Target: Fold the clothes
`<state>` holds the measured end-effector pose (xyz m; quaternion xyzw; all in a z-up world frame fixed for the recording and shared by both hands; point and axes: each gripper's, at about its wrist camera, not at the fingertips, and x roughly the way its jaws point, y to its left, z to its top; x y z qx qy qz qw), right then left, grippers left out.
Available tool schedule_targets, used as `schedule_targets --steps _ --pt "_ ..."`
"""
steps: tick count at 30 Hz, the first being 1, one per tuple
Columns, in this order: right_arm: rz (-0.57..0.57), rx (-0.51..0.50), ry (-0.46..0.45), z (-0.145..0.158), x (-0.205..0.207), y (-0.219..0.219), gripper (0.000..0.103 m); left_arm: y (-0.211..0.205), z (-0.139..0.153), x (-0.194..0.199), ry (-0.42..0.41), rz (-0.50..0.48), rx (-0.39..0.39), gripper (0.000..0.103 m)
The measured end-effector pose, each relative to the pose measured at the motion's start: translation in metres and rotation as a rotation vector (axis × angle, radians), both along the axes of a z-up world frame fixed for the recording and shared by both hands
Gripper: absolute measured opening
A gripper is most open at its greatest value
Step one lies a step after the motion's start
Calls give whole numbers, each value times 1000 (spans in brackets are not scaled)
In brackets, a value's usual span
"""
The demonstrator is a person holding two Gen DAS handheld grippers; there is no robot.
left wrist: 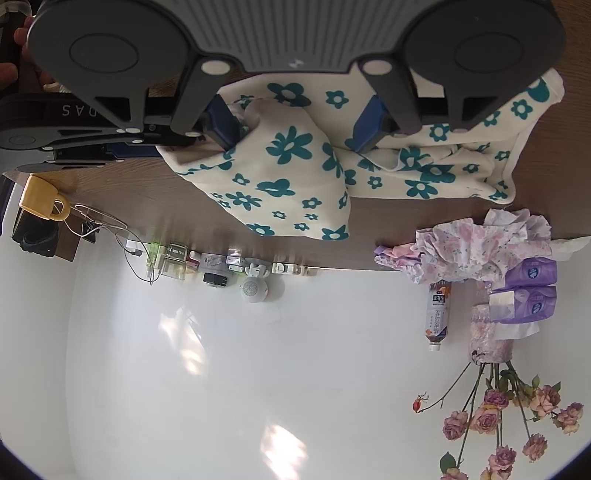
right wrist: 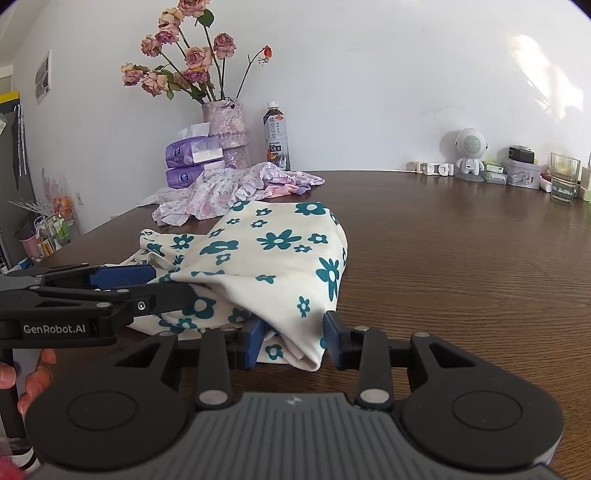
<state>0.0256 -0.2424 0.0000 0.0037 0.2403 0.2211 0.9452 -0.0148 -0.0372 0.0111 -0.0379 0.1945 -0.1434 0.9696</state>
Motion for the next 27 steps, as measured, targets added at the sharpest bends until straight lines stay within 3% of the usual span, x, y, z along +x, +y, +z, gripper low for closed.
schedule_targets --steps 6,11,16,21,27 --pt "9 -9 -12 0 -2 2 26 1 -1 -1 -9 -14 -14 47" --pt "9 -13 -9 0 -2 2 26 0 -1 -2 -11 -22 -13 44" --pt "-8 -10 2 1 -1 0 38 2 0 -2 -6 -2 -17 53" --pt "-20 -1 9 0 1 -1 44 3 1 -3 -10 20 -24 71" --pt "-25 -1 14 0 2 -1 46 3 2 -3 -16 21 -20 76"
